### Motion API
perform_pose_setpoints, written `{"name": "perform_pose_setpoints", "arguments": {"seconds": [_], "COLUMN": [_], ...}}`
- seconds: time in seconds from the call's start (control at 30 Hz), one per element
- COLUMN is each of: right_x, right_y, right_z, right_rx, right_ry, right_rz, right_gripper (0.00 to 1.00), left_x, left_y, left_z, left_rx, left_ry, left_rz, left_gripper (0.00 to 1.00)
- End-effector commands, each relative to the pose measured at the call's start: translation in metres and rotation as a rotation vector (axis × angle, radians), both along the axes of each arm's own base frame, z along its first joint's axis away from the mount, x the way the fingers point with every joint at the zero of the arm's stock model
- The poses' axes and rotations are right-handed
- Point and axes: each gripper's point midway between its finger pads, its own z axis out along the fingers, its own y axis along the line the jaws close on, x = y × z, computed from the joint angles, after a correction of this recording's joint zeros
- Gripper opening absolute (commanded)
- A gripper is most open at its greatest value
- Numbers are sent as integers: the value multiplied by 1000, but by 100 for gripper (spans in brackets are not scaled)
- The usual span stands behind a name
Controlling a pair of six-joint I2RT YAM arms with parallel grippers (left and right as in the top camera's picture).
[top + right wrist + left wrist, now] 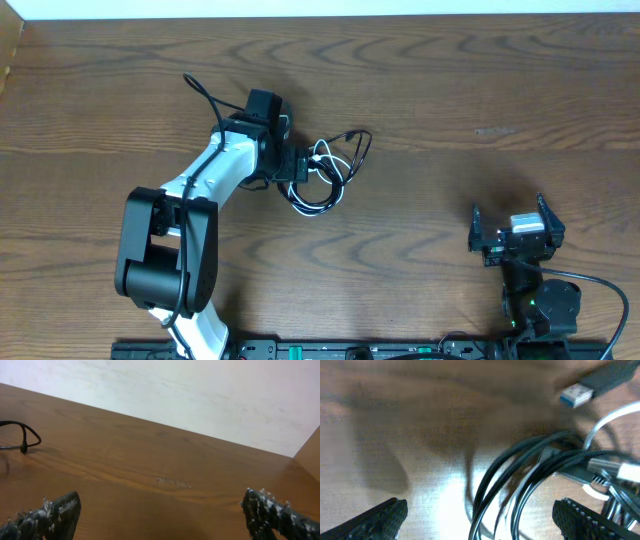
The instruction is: Untangle cables
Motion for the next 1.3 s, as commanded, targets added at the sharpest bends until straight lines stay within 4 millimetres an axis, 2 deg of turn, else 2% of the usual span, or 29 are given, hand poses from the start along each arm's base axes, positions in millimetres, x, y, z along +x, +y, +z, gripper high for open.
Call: {"name": "perform_pose_setpoints", "arguments": {"seconds": [0.0, 0.47, 0.6, 0.8, 0.9, 0.93, 1.07, 1.13, 1.27], "right_x": [0, 0, 0, 0, 0, 0, 0, 0, 0], "right_y": [3, 3, 3, 3, 3, 3, 3, 3, 3], "right_z": [0, 0, 0, 0, 0, 0, 0, 0, 0], "right_rx": [-8, -8, -8, -8, -8, -9, -8, -8, -8], "right_ry": [-1, -1, -1, -1, -1, -1, -1, -1, -1], "right_rz": [14, 14, 14, 14, 14, 14, 14, 14, 14], "right_gripper": [99, 99, 99, 99, 99, 99, 99, 99, 99], "left_x": [15, 15, 18, 26, 23, 21, 12, 1, -20], "left_y": [-1, 1, -5, 8, 7, 7, 8, 6, -3], "left_z": [2, 6, 36, 88, 106, 109, 101, 90, 70], "left_rx": [-6, -8, -107, -166, -188, -188, -181, -176, -150], "left_ry": [-58, -55, -87, -202, -235, -238, -193, -126, -21], "left_rz": [10, 15, 14, 97, 92, 89, 92, 110, 91], "left_gripper": [98, 98, 98, 98, 98, 85, 15, 10, 11]}}
